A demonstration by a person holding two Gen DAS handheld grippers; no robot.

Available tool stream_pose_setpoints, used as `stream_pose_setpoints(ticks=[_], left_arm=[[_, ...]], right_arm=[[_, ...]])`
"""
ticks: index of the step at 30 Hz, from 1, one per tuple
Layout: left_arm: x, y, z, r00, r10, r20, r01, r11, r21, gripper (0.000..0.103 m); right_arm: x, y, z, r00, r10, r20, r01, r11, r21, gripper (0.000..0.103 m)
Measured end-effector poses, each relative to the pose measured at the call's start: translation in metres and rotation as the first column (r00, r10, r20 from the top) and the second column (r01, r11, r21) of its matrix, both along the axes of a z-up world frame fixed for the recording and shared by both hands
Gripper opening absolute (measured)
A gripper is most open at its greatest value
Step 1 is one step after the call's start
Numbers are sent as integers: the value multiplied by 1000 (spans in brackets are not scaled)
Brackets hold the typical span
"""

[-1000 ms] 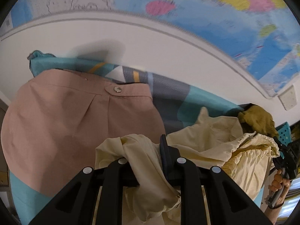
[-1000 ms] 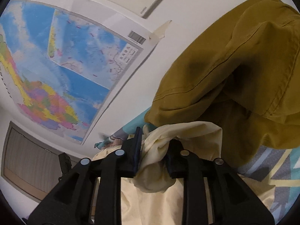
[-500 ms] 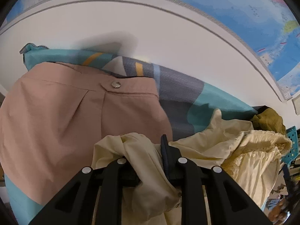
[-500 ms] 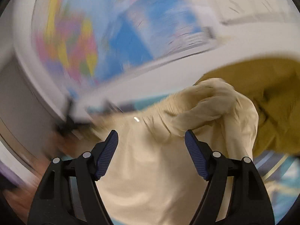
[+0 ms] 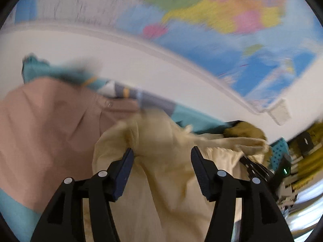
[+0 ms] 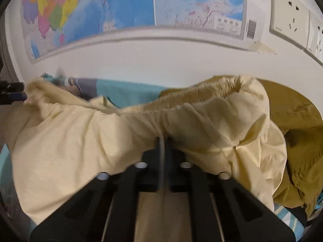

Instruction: Fold large clothes

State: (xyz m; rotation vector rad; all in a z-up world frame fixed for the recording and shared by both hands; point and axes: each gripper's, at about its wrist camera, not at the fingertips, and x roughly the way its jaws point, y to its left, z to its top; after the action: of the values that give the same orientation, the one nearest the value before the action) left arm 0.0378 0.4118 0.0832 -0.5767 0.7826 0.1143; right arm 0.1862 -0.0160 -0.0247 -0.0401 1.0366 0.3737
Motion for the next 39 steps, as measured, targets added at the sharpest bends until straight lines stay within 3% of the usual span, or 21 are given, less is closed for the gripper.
stream_pose_setpoints(ticks=[2,4,8,11,13,15,17,20,22,24,26,29,31,34,37,38,39], left_arm=[[-10,-14,9,997,-48,62,45,998,50,62],[-9,-38,10,989,-128,72,116,983,144,63],[24,-81,-29,961,-270,-58,276,947,167,62],[50,-97,-67,951,-255,-177,290,932,216,55],[64,-95,-87,953,-208,-222,257,941,222,49],[69,-93,-93,953,-185,-240,239,945,222,47],[65,-91,-86,961,-172,-218,217,954,206,47],[38,-85,-64,980,-159,-117,182,957,225,50],[3,-77,-46,988,-151,-11,150,960,236,59],[-33,-67,-31,991,-114,75,91,961,262,71],[-67,-55,-24,991,-49,124,9,953,302,74],[-94,-36,-34,992,-3,123,-36,951,308,81],[-103,-28,-45,996,2,91,-28,959,281,81],[-101,-23,-63,998,-18,54,3,966,257,83],[-93,-24,-79,998,-50,41,39,972,233,84],[-87,-28,-83,997,-62,42,51,972,231,84],[-87,-30,-86,997,-69,41,58,971,232,82]], right_arm=[[3,-5,9,999,-28,23,27,999,42,3],[7,-2,10,999,-29,34,27,999,34,3],[18,8,-9,1000,-19,-20,19,1000,-15,3],[24,7,-14,998,-37,-58,38,999,12,3],[20,2,-5,997,-33,-73,38,997,62,15],[6,-9,13,998,-30,-63,38,991,125,53],[-20,-31,40,999,-35,-5,35,981,190,68],[-54,-70,64,997,-77,15,70,960,272,74],[-79,-104,68,993,-118,-10,115,942,317,78],[-100,-126,63,986,-161,-34,164,938,304,86],[-119,-145,51,976,-208,-69,219,933,285,88],[-133,-162,27,957,-256,-135,287,905,316,88],[-135,-166,19,952,-269,-145,302,896,326,88],[-131,-160,7,946,-298,-131,322,915,242,93],[-125,-155,-14,943,-270,-193,315,910,268,95],[-124,-150,-14,950,-258,-175,298,918,263,94],[-122,-148,-14,954,-243,-176,284,919,273,80]])
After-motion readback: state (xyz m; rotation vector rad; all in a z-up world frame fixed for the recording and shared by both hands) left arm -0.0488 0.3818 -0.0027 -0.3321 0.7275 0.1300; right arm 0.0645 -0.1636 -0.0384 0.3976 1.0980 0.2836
